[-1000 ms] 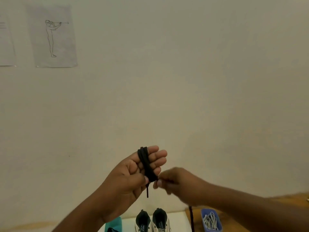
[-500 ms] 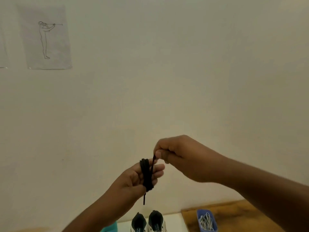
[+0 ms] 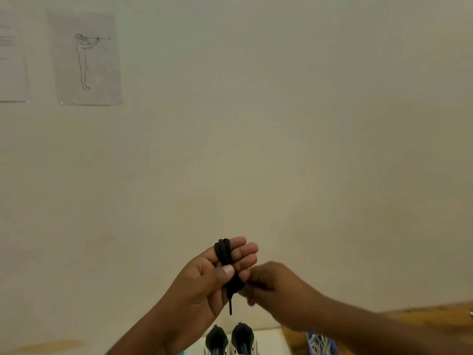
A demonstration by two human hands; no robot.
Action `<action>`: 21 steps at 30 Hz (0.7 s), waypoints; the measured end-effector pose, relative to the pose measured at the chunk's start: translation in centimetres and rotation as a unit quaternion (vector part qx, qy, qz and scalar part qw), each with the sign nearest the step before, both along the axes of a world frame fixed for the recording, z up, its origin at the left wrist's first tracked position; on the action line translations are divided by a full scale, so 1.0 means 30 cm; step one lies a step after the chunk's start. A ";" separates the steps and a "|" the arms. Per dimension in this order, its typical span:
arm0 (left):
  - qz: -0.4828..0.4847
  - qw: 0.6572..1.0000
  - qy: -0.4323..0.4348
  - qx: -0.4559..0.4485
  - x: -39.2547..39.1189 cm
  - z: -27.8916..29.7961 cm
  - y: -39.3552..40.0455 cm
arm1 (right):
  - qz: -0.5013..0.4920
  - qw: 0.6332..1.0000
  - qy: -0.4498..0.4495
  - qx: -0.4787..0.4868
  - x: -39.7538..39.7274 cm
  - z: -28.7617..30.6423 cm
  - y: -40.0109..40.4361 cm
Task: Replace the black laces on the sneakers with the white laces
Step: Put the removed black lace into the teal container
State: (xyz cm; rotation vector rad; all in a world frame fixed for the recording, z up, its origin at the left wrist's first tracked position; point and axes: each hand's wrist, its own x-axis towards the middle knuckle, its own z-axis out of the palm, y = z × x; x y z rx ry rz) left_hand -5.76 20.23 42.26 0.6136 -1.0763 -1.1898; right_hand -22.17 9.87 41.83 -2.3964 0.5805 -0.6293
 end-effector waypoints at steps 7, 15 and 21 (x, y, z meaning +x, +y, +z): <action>0.128 0.992 -0.016 -0.006 -0.023 -0.056 -0.058 | -0.044 0.971 -0.001 -0.233 -0.013 -0.037 0.100; 0.129 0.991 0.029 -0.028 -0.094 -0.088 -0.058 | -0.136 0.940 -0.147 -0.277 0.042 -0.085 0.099; 0.146 0.984 0.098 -0.033 -0.118 -0.111 -0.061 | -0.186 0.906 -0.309 -0.223 0.105 -0.165 0.096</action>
